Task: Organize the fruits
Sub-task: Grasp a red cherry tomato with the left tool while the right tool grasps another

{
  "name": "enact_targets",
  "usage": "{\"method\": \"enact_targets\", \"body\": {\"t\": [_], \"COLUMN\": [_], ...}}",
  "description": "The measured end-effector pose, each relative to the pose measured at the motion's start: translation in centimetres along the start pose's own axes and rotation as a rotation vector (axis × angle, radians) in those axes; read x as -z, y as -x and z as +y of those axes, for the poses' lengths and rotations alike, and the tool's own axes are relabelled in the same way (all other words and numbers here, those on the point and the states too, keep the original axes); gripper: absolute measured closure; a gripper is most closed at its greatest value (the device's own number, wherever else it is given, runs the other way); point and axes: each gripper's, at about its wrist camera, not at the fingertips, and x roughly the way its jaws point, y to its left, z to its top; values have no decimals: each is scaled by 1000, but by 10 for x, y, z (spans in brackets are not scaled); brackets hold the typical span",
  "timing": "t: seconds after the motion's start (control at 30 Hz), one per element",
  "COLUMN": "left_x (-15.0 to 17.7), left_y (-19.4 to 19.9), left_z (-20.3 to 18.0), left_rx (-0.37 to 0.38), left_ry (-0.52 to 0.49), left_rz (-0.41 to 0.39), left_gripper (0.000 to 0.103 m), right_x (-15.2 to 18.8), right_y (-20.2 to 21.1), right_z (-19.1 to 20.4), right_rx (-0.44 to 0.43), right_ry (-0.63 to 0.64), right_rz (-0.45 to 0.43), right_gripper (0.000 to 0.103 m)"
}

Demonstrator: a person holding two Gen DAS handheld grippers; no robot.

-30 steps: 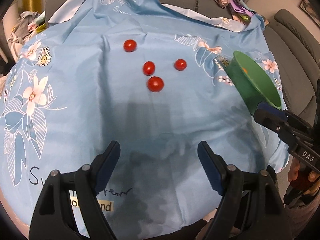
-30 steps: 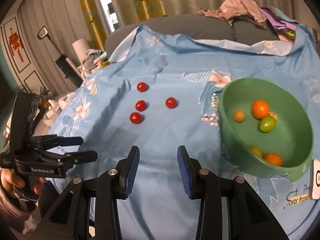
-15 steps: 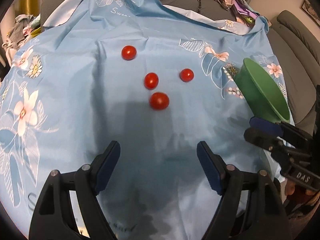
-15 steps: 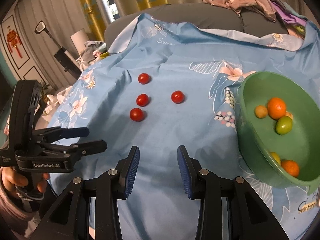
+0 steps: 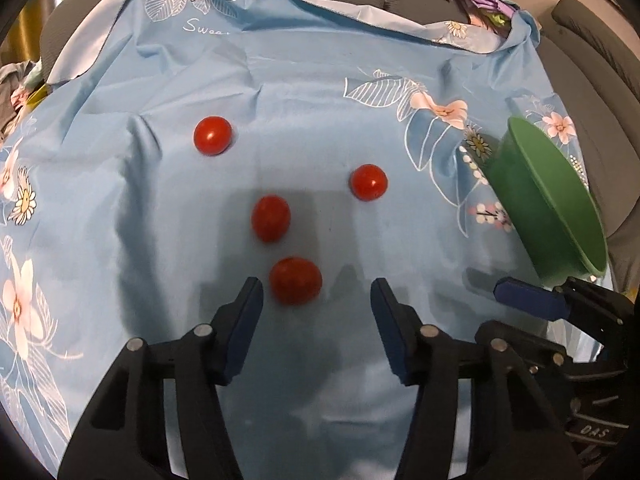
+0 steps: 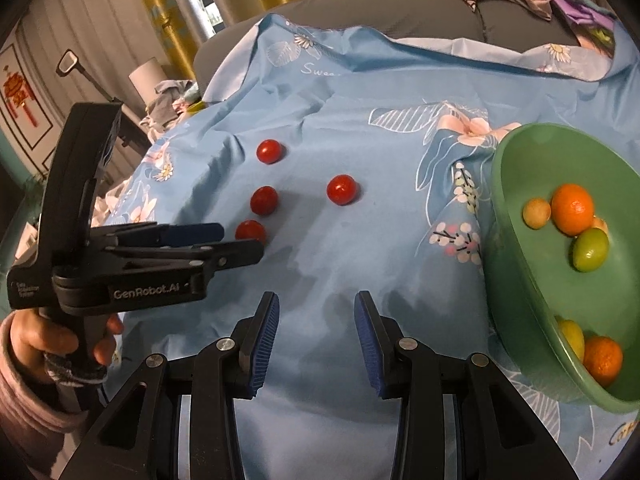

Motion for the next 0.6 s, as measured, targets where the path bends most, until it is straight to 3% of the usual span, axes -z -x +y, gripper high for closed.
{"method": "enact_targets", "body": {"t": [0.23,0.37,0.6], "left_x": [-6,-6,-8], "left_y": [-14,-22,-25], "left_z": [-4,-5,-6], "left_rx": [-36,-56,-71], "left_ry": [-23,-36,-52], "left_rz": [20,38,25], "left_gripper": [53,65,68], "right_x": [-4,-4,-5], "right_y": [-6,-7,-9], "right_z": [-3,-5,-5], "right_rx": [-12,-12,-10], "right_ry": [-9,-15,-15], "right_rz": [0,3,12], "right_gripper": [64,64,64]}}
